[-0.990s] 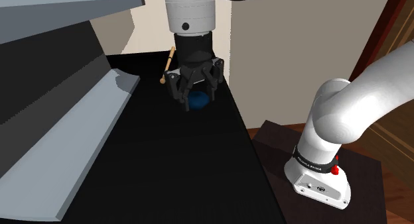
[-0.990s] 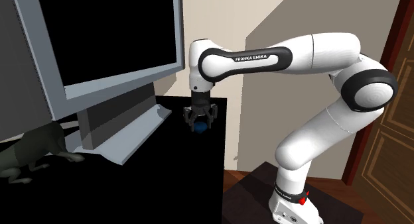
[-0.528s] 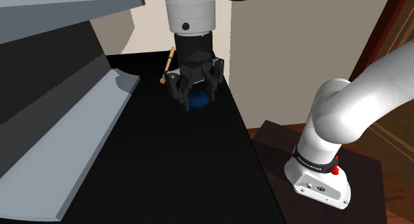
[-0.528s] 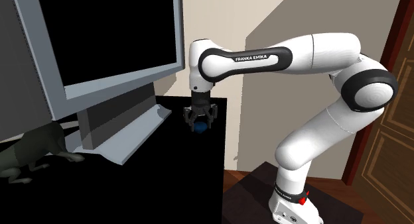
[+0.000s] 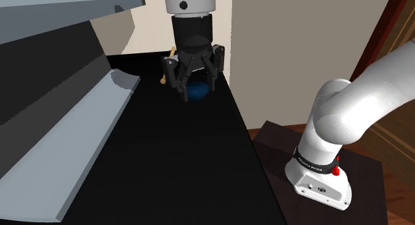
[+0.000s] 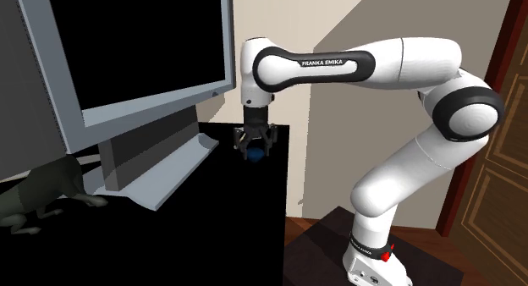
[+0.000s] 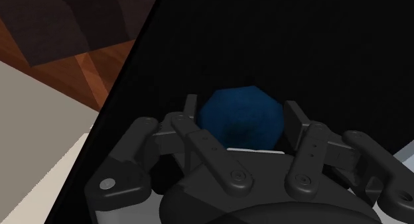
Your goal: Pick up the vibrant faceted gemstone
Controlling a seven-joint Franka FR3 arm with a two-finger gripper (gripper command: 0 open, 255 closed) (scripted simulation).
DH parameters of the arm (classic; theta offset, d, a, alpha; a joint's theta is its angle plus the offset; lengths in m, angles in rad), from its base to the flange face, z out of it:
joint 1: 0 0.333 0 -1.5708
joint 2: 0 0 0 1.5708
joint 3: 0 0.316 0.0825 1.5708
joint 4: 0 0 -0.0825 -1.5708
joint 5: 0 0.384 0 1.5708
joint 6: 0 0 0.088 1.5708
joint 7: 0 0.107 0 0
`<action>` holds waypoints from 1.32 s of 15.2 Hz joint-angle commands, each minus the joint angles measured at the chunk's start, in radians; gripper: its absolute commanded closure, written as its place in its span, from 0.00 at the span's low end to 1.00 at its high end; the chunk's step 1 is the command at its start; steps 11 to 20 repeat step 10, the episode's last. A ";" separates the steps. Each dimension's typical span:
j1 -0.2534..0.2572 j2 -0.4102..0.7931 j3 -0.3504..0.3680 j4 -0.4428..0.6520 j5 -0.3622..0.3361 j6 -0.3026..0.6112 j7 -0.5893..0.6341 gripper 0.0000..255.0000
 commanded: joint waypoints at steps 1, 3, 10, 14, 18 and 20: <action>-0.004 0.007 -0.005 0.033 -0.006 -0.027 0.002 1.00; -0.006 0.013 -0.009 0.065 -0.010 -0.052 0.004 1.00; -0.013 0.034 -0.017 0.148 -0.022 -0.117 0.012 1.00; -0.013 0.034 -0.017 0.148 -0.022 -0.117 0.012 1.00; -0.013 0.034 -0.017 0.148 -0.022 -0.117 0.012 1.00; -0.013 0.034 -0.017 0.148 -0.022 -0.117 0.012 1.00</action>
